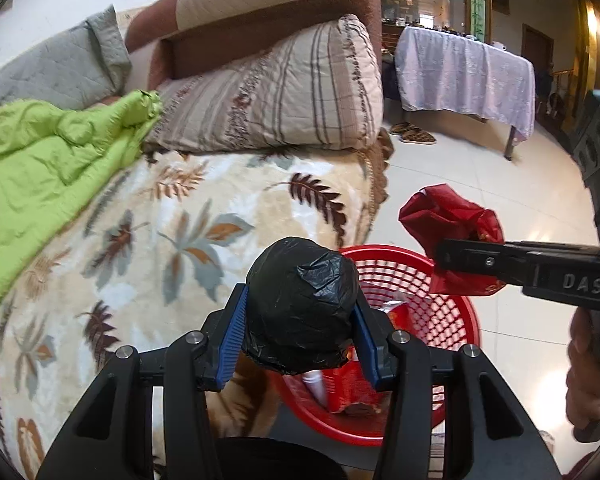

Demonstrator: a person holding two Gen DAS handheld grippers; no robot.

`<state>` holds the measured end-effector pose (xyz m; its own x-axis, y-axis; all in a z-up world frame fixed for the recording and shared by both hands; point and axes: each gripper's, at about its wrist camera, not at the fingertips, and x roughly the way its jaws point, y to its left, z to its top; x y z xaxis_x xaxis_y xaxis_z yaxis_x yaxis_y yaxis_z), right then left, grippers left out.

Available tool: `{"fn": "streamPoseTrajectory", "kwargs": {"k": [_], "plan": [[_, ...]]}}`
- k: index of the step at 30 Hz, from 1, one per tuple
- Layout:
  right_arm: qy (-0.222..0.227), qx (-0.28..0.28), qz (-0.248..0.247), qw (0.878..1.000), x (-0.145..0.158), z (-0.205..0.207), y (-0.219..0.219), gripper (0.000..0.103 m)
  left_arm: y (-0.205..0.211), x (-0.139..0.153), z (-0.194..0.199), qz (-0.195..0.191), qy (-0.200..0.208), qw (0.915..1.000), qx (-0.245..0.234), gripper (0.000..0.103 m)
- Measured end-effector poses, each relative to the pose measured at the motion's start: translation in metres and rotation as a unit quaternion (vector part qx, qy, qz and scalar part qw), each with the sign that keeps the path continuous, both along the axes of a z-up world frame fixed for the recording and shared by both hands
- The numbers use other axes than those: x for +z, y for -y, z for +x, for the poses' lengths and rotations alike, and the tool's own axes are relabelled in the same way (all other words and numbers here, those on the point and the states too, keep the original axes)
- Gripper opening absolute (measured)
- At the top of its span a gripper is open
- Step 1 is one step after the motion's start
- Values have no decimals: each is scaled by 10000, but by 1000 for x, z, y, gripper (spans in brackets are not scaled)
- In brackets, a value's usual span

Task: Collect trash
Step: 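Carry the black ball and red-purple bag to the red basket and open both tools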

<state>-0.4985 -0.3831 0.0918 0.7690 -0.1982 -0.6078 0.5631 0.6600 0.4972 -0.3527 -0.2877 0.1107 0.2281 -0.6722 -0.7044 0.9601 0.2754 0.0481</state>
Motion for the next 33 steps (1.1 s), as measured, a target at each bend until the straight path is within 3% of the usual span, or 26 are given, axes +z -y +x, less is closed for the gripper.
{"fn": "streamPoseTrajectory", "kwargs": {"k": [12,16,20,28,31,33], "plan": [[-343,-274,200,9988,-21,-4,9,23,15,-17,-7,268,-383,9985,-301,48],[-470,-341,218,9981,-26,-2,14,24,19,-23,-5,392,-445,9979,-255,57],[-564,-423,161,9974,-26,-5,15,51,19,-26,1,401,-629,9970,-187,62],[-598,-571,40,9966,-17,-10,10,53,6,-12,8,156,-675,9976,-28,74],[-675,-699,-189,9951,-6,-10,4,60,-7,3,14,-52,-618,9980,140,80],[-837,-890,-480,9913,4,-10,-3,72,-18,11,17,-164,-518,9981,284,85]]}}
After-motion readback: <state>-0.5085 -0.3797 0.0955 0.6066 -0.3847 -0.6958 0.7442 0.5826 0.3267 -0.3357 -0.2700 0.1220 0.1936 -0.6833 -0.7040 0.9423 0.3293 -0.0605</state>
